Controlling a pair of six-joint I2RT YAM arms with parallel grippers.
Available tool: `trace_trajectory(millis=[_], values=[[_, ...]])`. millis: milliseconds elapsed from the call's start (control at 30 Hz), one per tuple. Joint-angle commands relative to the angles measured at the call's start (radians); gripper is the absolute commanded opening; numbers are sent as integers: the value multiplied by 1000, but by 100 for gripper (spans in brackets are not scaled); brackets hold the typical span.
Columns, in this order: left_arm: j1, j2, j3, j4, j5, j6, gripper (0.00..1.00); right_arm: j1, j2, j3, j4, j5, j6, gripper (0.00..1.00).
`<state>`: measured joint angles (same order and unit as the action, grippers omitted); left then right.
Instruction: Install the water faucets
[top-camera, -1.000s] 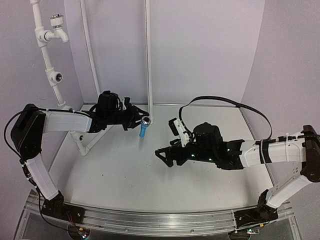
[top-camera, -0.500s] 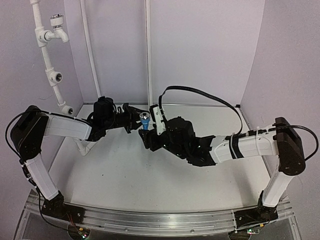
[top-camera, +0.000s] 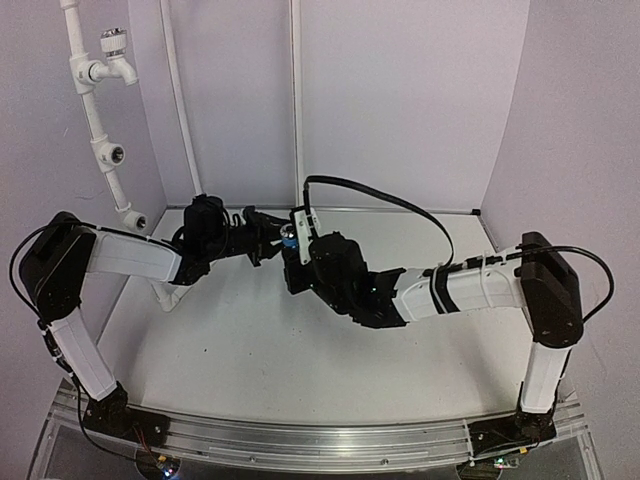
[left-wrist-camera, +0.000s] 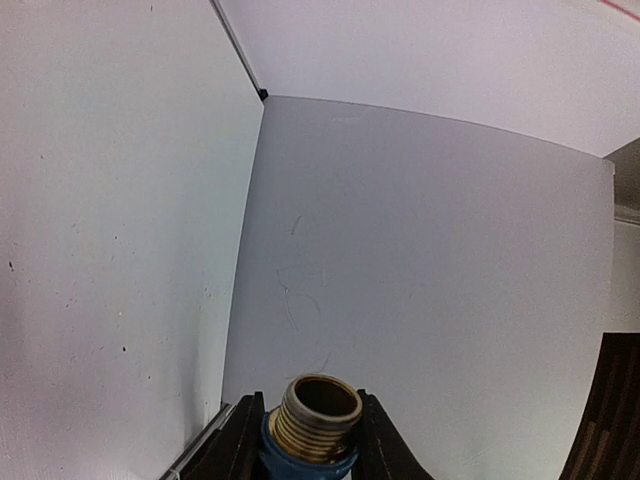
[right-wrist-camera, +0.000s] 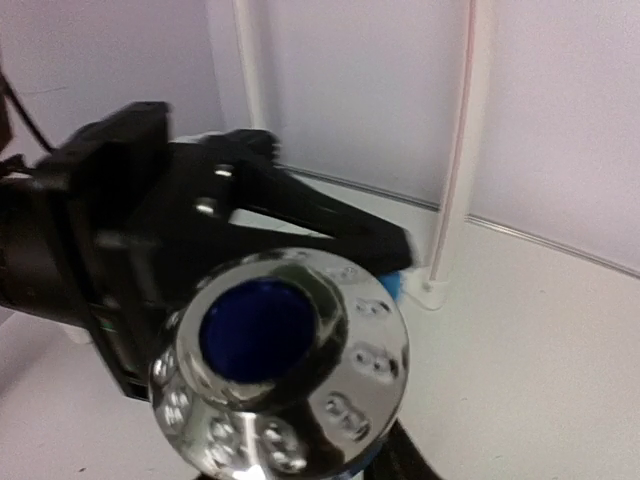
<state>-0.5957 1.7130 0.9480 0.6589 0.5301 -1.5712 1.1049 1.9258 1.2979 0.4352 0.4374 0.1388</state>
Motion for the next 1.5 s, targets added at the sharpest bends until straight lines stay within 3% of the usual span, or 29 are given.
trace_trajectory(millis=[0,67,133,233,367,433,600,833,1233,1400,1433,1467], values=[[-10,-69,-11,68,40,36,7,0,-4,41,36,19,-21,1],[-10,-90,-30,68,36,83,33,-1,-31,4,48,-1,-30,0],[-7,-127,-60,67,19,138,66,-6,-78,-50,72,-58,-47,0],[-1,-178,-94,67,31,250,98,-57,-179,-144,53,-287,-17,0],[2,-230,-108,64,123,429,100,-210,-323,-249,29,-858,154,0],[2,-242,-104,65,213,500,100,-280,-362,-260,10,-1056,230,0],[-5,-247,-79,64,442,631,100,-323,-428,-236,-69,-1207,291,0],[-34,-256,-28,64,559,666,97,-326,-378,-141,-127,-1380,312,0],[-49,-263,-33,65,569,662,41,-326,-336,-119,-140,-1413,317,0],[-49,-270,-32,61,553,671,12,-326,-329,-116,-139,-1389,331,0],[-49,-275,-34,59,543,678,7,-326,-330,-116,-139,-1365,336,5],[-48,-283,-38,56,526,686,3,-326,-334,-119,-139,-1327,343,16]])
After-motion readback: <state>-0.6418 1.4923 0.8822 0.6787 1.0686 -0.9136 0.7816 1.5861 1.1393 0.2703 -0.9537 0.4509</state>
